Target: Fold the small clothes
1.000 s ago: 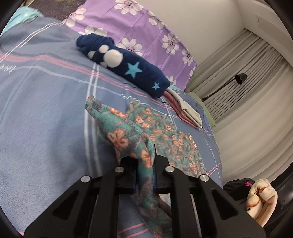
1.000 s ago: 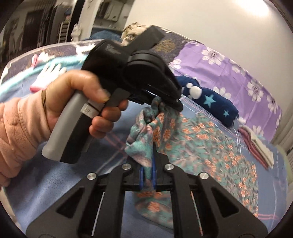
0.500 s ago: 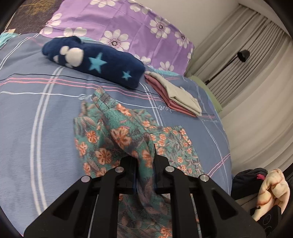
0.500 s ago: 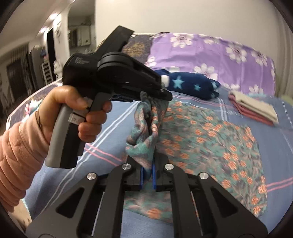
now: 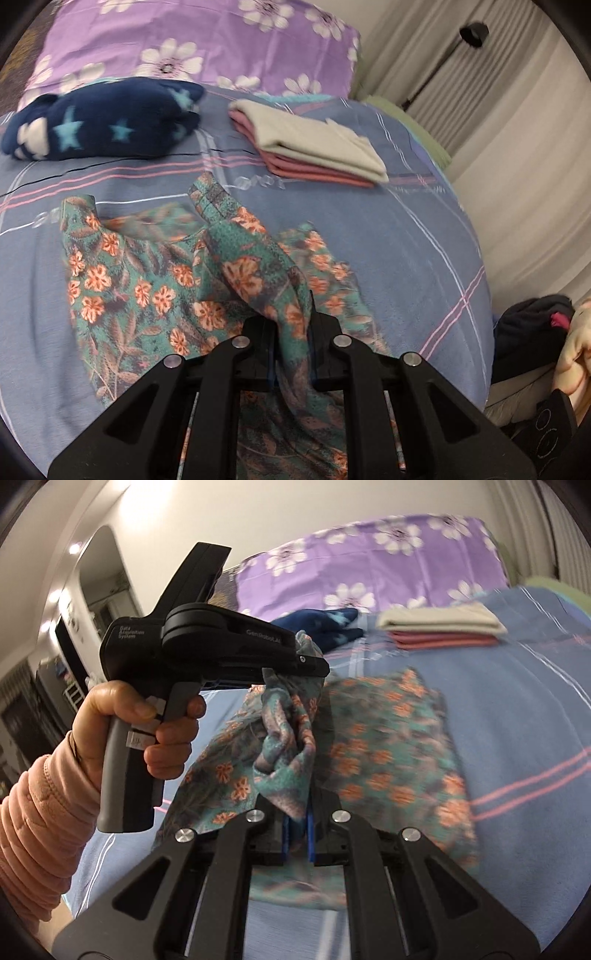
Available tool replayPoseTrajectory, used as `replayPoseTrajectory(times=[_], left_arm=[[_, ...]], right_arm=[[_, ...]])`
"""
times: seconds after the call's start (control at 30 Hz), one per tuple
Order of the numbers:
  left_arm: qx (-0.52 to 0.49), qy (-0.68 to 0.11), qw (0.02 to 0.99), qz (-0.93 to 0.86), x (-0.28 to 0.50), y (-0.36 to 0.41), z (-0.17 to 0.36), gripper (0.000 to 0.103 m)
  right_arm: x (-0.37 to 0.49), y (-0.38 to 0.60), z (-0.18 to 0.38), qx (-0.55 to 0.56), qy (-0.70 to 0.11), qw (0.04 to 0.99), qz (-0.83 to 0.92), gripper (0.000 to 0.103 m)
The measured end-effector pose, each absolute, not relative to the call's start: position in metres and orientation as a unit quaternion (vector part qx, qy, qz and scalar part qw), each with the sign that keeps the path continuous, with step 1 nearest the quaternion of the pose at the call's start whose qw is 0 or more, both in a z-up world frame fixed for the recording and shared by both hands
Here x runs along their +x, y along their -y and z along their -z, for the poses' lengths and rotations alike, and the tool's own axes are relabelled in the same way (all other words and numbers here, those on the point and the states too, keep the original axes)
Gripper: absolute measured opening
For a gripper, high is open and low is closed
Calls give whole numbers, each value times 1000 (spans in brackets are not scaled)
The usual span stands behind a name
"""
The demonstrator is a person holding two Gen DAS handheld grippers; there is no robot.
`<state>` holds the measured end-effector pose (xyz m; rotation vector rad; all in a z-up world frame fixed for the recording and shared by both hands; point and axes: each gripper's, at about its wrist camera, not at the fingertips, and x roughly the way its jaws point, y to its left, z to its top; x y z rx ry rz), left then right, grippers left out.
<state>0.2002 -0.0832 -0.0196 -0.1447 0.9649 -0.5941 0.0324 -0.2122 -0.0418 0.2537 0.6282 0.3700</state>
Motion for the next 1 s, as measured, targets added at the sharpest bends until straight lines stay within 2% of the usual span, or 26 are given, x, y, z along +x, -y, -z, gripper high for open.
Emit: replayPoseTrajectory(times=[0.37, 0.43, 0.6, 0.63, 0.67, 0.7, 0.8, 0.87, 1.0], left_arm=[[49, -475, 838, 265, 206, 165, 37, 14], [69, -475, 838, 258, 205, 173, 39, 19], [66, -457, 850, 252, 201, 178, 24, 47], [70, -443, 858, 249, 196, 175, 15, 48], [74, -434, 862, 250, 191, 173, 9, 53], [80, -425, 866, 251, 184, 171, 3, 64], [107, -389, 883, 240, 154, 154, -12, 79], [132, -368, 891, 230, 125, 136, -14, 85], [173, -353, 897, 203, 69, 98, -1, 86]], right_arm=[[27, 267, 68, 181, -321, 916, -160, 6], [27, 271, 73, 191, -328, 911, -163, 7], [26, 284, 85, 222, -343, 897, -170, 10], [26, 286, 86, 228, -346, 894, -172, 10], [27, 288, 88, 234, -348, 891, -174, 11], [25, 288, 89, 240, -350, 888, -177, 11], [25, 290, 91, 247, -352, 885, -178, 11], [23, 289, 90, 248, -352, 885, -176, 13], [18, 291, 88, 250, -353, 884, -178, 16]])
